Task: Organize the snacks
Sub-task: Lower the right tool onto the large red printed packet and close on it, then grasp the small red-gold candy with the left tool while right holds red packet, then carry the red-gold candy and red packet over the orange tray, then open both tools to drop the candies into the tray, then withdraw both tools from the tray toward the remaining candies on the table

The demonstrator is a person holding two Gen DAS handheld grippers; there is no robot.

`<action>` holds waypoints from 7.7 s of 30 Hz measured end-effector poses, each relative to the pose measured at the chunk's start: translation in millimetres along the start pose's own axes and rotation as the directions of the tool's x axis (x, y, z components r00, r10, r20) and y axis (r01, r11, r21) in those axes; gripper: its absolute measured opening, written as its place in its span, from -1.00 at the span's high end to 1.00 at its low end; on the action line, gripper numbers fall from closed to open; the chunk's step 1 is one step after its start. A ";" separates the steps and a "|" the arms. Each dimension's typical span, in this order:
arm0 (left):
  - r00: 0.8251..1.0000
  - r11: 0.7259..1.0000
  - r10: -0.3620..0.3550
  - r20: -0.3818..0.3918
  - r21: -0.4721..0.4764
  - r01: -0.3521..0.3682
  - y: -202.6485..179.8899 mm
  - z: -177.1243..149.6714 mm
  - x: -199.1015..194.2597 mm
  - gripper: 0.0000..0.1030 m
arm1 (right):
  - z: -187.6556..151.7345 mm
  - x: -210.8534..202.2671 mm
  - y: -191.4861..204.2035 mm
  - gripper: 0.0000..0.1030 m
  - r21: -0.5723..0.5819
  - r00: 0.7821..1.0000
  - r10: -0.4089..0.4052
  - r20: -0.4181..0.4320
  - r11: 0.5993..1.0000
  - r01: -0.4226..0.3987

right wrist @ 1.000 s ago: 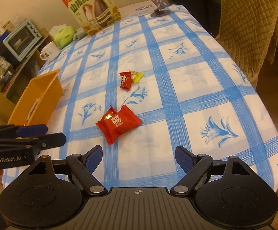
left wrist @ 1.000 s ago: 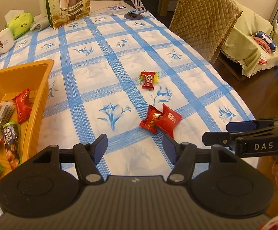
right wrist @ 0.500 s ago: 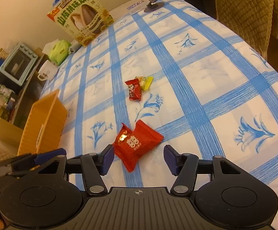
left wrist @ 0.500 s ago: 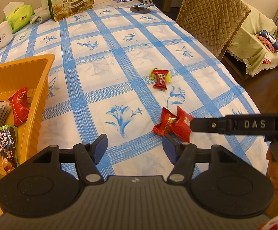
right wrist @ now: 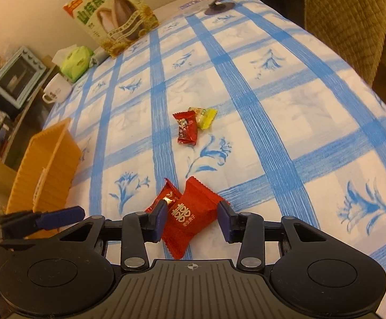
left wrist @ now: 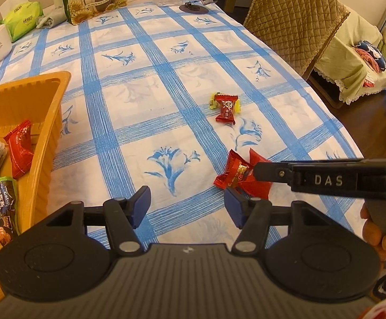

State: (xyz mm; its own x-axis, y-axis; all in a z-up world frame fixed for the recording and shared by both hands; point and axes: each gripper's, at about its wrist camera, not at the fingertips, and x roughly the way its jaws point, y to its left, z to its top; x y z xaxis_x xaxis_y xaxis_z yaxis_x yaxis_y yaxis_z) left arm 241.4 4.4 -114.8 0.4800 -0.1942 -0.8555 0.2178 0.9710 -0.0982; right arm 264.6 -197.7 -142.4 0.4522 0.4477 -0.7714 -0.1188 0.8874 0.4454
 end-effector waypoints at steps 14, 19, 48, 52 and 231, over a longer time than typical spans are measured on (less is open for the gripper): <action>1.000 0.999 -0.021 0.001 0.046 0.021 -8.7 5.4 8.4 -0.10 | 5.7 -12.9 -21.6 -0.10 0.125 0.999 0.041 -0.012 0.991 -0.039; 1.000 0.999 -0.009 0.003 0.045 0.009 -5.7 6.3 7.6 -0.10 | 5.6 -4.4 -13.2 -0.13 0.126 0.999 0.023 -0.028 0.992 -0.019; 0.998 0.967 -0.055 -0.012 0.249 0.056 -46.4 10.4 49.1 0.14 | 0.2 -33.7 -48.6 0.49 -0.021 0.991 -0.123 0.047 0.992 0.124; 0.999 0.964 -0.051 -0.018 0.262 0.054 -49.2 10.7 53.3 0.40 | -3.3 -43.7 -57.0 0.49 0.008 0.990 -0.130 0.054 0.991 0.130; 0.963 0.953 0.223 0.149 -0.240 -0.184 136.9 -95.6 -180.4 -0.38 | -45.8 -41.0 198.6 -0.66 -0.376 0.975 0.224 -0.004 0.903 -0.209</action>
State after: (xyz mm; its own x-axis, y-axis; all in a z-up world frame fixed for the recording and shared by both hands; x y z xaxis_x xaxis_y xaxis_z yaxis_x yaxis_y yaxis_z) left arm 103.4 185.7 -22.5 0.6376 0.0090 -0.7703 -0.0848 0.9947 -0.0586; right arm 182.0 -34.8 -43.1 0.4110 0.6357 -0.6535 -0.5345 0.7487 0.3922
